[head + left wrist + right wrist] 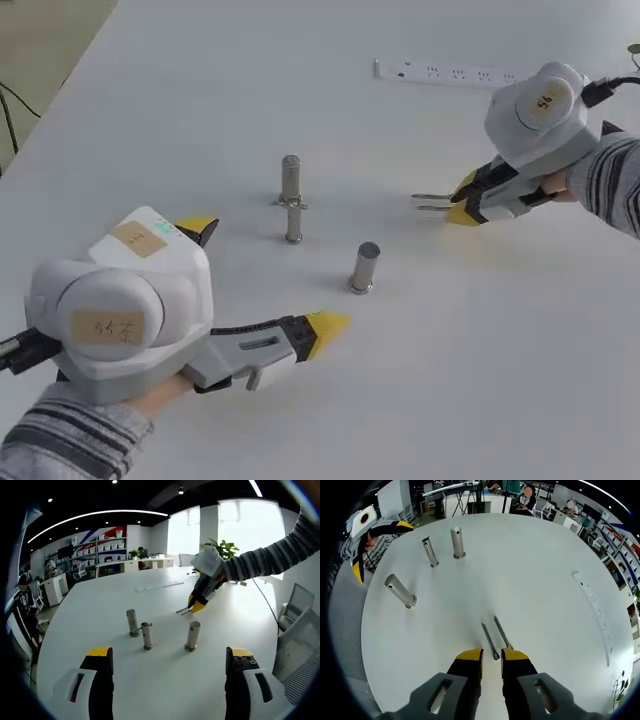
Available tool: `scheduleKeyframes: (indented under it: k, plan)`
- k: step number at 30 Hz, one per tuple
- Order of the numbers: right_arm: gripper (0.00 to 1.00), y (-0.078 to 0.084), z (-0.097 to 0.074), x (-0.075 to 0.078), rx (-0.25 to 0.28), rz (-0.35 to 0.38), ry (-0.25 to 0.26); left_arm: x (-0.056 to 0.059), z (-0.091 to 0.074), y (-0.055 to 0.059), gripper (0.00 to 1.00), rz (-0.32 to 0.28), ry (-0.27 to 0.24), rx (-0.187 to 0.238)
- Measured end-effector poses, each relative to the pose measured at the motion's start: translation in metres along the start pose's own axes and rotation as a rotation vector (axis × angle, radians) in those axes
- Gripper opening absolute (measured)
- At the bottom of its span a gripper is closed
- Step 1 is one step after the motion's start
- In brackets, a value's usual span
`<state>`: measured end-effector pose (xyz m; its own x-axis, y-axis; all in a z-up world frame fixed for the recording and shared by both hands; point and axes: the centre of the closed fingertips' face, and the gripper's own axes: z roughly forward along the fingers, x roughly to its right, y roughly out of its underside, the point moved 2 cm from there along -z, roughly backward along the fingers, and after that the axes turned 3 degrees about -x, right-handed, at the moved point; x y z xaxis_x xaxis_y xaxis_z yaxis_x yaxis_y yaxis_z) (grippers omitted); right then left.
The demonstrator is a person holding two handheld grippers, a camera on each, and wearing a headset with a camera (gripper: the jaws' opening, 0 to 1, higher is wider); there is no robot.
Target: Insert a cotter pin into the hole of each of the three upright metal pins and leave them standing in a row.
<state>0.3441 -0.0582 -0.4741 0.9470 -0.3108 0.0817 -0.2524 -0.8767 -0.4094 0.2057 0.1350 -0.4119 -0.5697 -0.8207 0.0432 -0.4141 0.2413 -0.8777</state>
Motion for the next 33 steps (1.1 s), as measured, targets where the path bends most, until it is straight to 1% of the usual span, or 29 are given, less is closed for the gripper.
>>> scheduleKeyframes:
  k: [1, 2, 3, 5, 6, 8, 15, 16, 17, 19, 21, 23, 24, 26, 27, 28, 30, 32, 33]
  plan:
    - [0.06, 0.0, 0.0, 0.0, -0.003, -0.005, -0.001, 0.0, 0.0, 0.0, 0.92, 0.0, -0.001, -0.001]
    - [0.06, -0.001, 0.001, 0.005, -0.001, -0.015, -0.006, 0.0, 0.0, 0.0, 0.92, 0.004, 0.004, 0.0]
    - [0.05, -0.001, 0.002, 0.006, -0.005, -0.019, -0.01, 0.001, 0.0, 0.0, 0.92, 0.004, 0.007, 0.001]
    - [0.04, -0.001, 0.001, 0.004, -0.01, -0.023, -0.021, 0.003, 0.0, 0.0, 0.92, 0.002, 0.021, -0.003]
    - [0.03, -0.001, 0.002, 0.003, -0.014, -0.042, -0.028, 0.004, 0.0, 0.0, 0.92, 0.003, 0.024, -0.003]
    - [0.0, -0.001, 0.002, 0.0, -0.024, -0.057, -0.041, 0.005, 0.0, 0.0, 0.92, 0.01, 0.028, -0.002]
    - [0.0, -0.002, 0.001, -0.001, -0.042, -0.104, -0.032, 0.005, -0.001, -0.001, 0.91, 0.008, 0.026, -0.005]
    - [0.0, -0.002, 0.001, -0.002, -0.043, -0.116, -0.034, 0.004, -0.001, -0.002, 0.91, 0.006, 0.025, -0.005]
    - [0.0, -0.002, 0.001, -0.003, -0.042, -0.146, -0.027, 0.004, -0.001, -0.002, 0.9, 0.005, 0.026, -0.004]
    - [0.0, -0.002, 0.0, -0.005, -0.045, -0.154, -0.023, 0.004, -0.002, -0.002, 0.89, 0.009, 0.027, -0.006]
    - [0.0, -0.005, -0.003, -0.008, -0.029, -0.172, -0.015, 0.004, -0.003, -0.002, 0.87, 0.033, 0.032, -0.008]
    - [0.0, -0.008, -0.006, -0.009, -0.014, -0.185, -0.002, 0.005, -0.004, -0.001, 0.85, 0.034, 0.036, -0.017]
    - [0.0, -0.011, -0.008, -0.011, 0.002, -0.189, 0.003, 0.006, -0.004, -0.002, 0.85, 0.033, 0.04, -0.018]
    - [0.0, -0.016, -0.012, -0.015, 0.025, -0.204, 0.008, 0.007, -0.004, -0.003, 0.84, 0.031, 0.047, -0.014]
    - [0.0, -0.016, -0.013, -0.016, 0.028, -0.207, 0.009, 0.007, -0.004, -0.003, 0.83, 0.031, 0.048, -0.014]
    - [0.0, -0.018, -0.011, -0.013, 0.041, -0.218, 0.015, 0.009, -0.003, -0.006, 0.83, 0.034, 0.056, -0.009]
    - [0.0, -0.024, -0.017, -0.019, 0.066, -0.246, 0.023, 0.01, -0.003, -0.008, 0.82, 0.042, 0.061, -0.01]
    - [0.0, -0.027, -0.022, -0.026, 0.08, -0.267, 0.024, 0.01, -0.002, -0.01, 0.78, 0.052, 0.067, -0.006]
    - [0.0, -0.03, -0.025, -0.032, 0.088, -0.294, 0.025, 0.011, -0.002, -0.012, 0.77, 0.053, 0.07, -0.005]
